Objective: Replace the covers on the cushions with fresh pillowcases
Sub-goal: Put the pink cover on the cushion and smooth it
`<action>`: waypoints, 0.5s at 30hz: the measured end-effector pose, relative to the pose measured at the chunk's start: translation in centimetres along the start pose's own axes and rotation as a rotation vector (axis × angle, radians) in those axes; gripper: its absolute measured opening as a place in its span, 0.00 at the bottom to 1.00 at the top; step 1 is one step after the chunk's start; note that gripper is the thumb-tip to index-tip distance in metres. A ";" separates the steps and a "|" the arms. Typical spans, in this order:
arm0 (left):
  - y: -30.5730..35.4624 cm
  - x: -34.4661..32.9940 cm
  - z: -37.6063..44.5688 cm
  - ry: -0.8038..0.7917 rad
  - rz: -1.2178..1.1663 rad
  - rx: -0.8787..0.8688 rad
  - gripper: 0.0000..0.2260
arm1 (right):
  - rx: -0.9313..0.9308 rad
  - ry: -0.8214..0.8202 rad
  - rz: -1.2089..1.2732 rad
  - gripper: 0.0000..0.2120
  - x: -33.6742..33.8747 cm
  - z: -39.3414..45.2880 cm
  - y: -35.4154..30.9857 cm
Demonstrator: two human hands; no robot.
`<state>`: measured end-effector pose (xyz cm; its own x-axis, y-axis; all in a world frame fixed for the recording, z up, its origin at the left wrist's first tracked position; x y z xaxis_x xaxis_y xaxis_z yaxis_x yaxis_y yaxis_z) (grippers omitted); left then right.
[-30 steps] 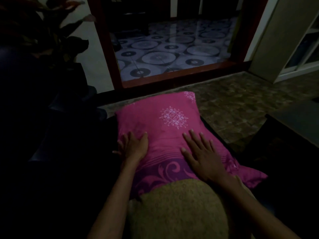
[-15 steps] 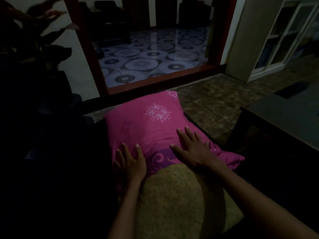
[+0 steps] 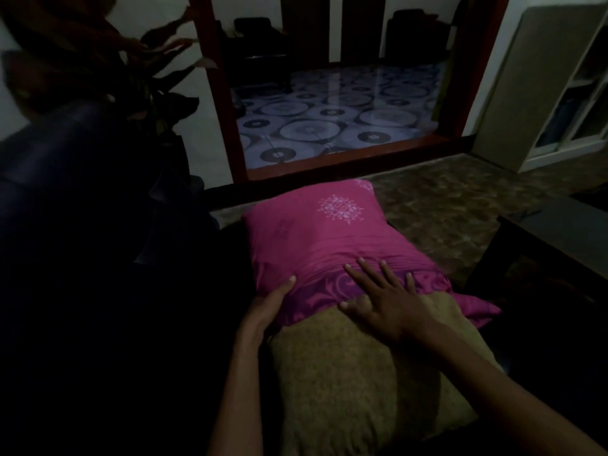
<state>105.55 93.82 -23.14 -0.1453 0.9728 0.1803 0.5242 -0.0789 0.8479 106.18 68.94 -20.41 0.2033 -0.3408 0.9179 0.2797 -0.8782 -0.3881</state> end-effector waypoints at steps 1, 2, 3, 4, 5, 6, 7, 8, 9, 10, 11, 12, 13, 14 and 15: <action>-0.1 0.4 -0.2 -0.072 -0.020 0.046 0.37 | -0.005 -0.003 -0.012 0.40 0.4 -0.1 -0.4; -0.2 0.5 -0.5 -0.142 -0.044 0.088 0.35 | -0.005 0.002 -0.022 0.42 0.6 -0.4 -0.9; -0.5 0.5 -0.3 -0.180 -0.052 0.105 0.40 | 0.009 0.009 -0.031 0.45 0.9 -0.7 -1.5; -0.7 0.6 0.0 -0.158 -0.050 0.095 0.46 | 0.035 0.003 -0.028 0.46 1.2 -1.0 -2.3; -0.6 0.8 0.2 -0.103 -0.065 0.065 0.50 | 0.063 -0.019 -0.007 0.48 1.4 -1.3 -3.0; -0.3 0.9 0.2 -0.056 -0.079 0.034 0.51 | 0.086 -0.047 0.025 0.50 1.5 -1.7 -3.7; 0.4 1.1 0.1 -0.020 -0.088 0.010 0.51 | 0.094 -0.071 0.056 0.51 1.6 -1.9 -4.2; 1.5 1.1 -0.6 -0.004 -0.088 -0.004 0.50 | 0.082 -0.087 0.077 0.53 1.7 -2.0 -4.6; 2.7 0.9 -1.1 -0.005 -0.103 -0.025 0.48 | 0.056 -0.092 0.092 0.54 2.0 -2.0 -4.9; 3.7 0.8 -1.3 -0.004 -0.104 -0.046 0.45 | 0.023 -0.087 0.111 0.54 2.5 -1.8 -5.1; 4.8 0.6 -1.5 -0.007 -0.101 -0.079 0.42 | -0.008 -0.069 0.134 0.55 3.3 -1.5 -5.4; 5.8 0.3 -1.6 -0.021 -0.091 -0.102 0.42 | -0.030 -0.040 0.160 0.56 4.4 -1.2 -5.8; 6.7 -0.1 -1.5 -0.032 -0.090 -0.121 0.43 | -0.048 0.005 0.184 0.58 5.5 -1.0 -6.5; 7.7 -0.4 -1.5 -0.053 -0.097 -0.144 0.41 | -0.066 0.053 0.205 0.61 6.5 -0.9 -7.2; 8.8 -0.8 -1.8 -0.082 -0.118 -0.183 0.35 | -0.087 0.088 0.220 0.64 7.2 -0.8 -8.0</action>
<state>108.76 91.98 -14.88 -0.1241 0.9915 0.0402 0.3460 0.0053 0.9382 104.63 73.21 -10.60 0.1673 -0.5515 0.8172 0.1548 -0.8040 -0.5742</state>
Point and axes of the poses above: each hand's wrist, its own z-axis towards the middle knuckle, its own x-axis out of the back of the hand, y = z × x, the point moved 3 cm from there along z, towards the middle knuckle, and after that the axes turned 5 degrees about z, right-handed, at the moved point
